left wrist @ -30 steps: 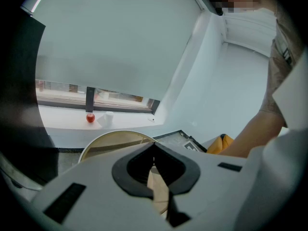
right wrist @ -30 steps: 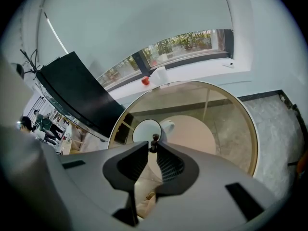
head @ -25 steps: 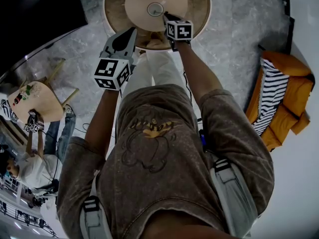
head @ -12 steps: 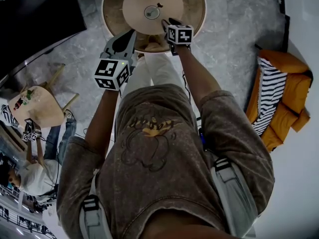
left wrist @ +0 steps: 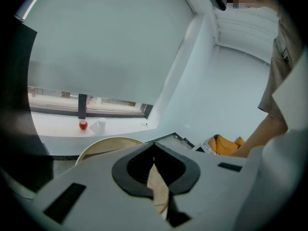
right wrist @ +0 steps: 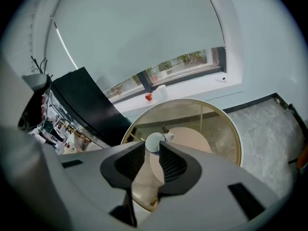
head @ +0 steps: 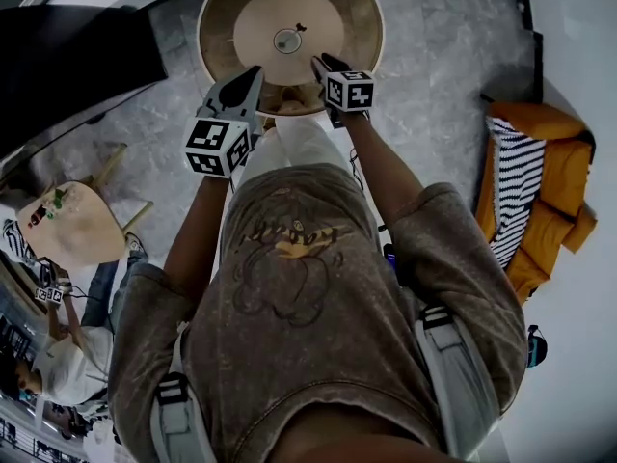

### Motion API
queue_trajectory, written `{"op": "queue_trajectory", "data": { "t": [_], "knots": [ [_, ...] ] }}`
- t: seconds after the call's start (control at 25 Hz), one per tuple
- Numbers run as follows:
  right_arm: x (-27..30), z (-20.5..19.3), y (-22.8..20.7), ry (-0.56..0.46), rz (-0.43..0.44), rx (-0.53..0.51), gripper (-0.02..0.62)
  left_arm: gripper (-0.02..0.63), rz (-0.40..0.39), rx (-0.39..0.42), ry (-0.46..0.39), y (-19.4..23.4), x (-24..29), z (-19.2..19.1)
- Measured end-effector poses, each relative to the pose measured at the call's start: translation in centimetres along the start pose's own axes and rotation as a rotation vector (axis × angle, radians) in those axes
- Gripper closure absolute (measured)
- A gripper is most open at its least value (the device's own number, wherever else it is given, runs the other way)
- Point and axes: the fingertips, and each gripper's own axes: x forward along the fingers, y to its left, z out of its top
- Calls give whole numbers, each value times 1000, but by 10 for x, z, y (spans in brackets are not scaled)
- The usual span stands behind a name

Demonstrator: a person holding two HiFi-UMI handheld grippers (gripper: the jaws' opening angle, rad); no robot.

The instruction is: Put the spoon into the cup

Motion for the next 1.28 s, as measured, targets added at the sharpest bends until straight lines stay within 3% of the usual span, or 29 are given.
{"op": "queue_trajectory", "data": {
  "t": [0.48,0.92,1.28],
  "knots": [
    [-73,37,55,-131,85,-80,571,588,-80,40,-32,-32,-23,18],
    [-154,80,106,-322,160,-82,577,588,-171,65,-46,-62,-33,42],
    [-232,117,139,-490,179,-160,577,588,-216,184,-113,-92,-45,76]
  ]
}}
